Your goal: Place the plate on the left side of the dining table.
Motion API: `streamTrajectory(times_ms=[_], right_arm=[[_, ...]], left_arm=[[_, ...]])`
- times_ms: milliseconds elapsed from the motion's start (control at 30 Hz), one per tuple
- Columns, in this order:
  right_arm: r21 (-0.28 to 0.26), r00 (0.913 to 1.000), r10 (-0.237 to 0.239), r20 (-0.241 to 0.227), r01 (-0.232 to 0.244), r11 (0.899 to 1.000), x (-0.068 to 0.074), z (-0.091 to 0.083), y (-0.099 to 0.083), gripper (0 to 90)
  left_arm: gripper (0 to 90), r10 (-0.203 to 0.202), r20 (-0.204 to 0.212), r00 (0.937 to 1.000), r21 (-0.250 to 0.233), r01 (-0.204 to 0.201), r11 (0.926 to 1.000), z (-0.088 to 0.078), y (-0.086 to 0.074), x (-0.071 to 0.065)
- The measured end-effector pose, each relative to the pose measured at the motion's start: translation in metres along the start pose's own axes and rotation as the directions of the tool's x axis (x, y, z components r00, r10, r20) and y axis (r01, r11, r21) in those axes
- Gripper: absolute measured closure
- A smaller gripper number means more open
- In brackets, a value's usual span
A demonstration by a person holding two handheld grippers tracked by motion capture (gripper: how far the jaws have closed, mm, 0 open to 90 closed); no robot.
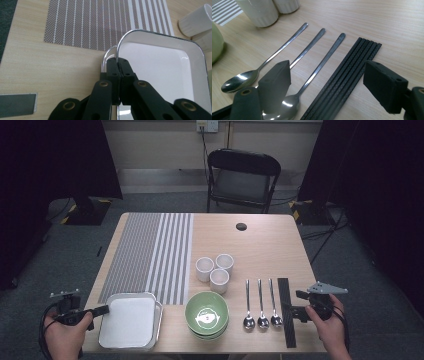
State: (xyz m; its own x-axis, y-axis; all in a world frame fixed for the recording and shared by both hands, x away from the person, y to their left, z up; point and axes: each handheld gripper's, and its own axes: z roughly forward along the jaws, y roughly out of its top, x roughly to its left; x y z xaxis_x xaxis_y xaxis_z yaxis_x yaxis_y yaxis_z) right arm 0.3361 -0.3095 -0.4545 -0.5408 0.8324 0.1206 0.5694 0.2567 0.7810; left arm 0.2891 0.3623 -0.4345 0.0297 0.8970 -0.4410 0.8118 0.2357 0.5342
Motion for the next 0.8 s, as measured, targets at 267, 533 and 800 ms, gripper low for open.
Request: streamTrajectory(times_ms=[267,533,800], right_arm=[[0.022,0.9982,-0.054,0.026,0.054,0.998,-0.005,0.001,0.004,21.1],[0.022,0.9958,-0.083,0.04,0.082,0.996,-0.008,0.003,0.002,20.3],[0.007,0.9943,-0.096,0.046,0.096,0.995,-0.004,0.001,0.005,20.0]], left_arm=[[89.3,-0.005,0.002,1.0,0.007,0.005,1.0,-0.001,0.003,-0.004],[89.3,-0.017,-0.012,0.9998,0.027,0.018,0.9995,-0.006,0.005,-0.001],[89.4,-0.013,-0.009,0.9999,0.022,0.013,0.9997,-0.014,0.016,-0.007]])
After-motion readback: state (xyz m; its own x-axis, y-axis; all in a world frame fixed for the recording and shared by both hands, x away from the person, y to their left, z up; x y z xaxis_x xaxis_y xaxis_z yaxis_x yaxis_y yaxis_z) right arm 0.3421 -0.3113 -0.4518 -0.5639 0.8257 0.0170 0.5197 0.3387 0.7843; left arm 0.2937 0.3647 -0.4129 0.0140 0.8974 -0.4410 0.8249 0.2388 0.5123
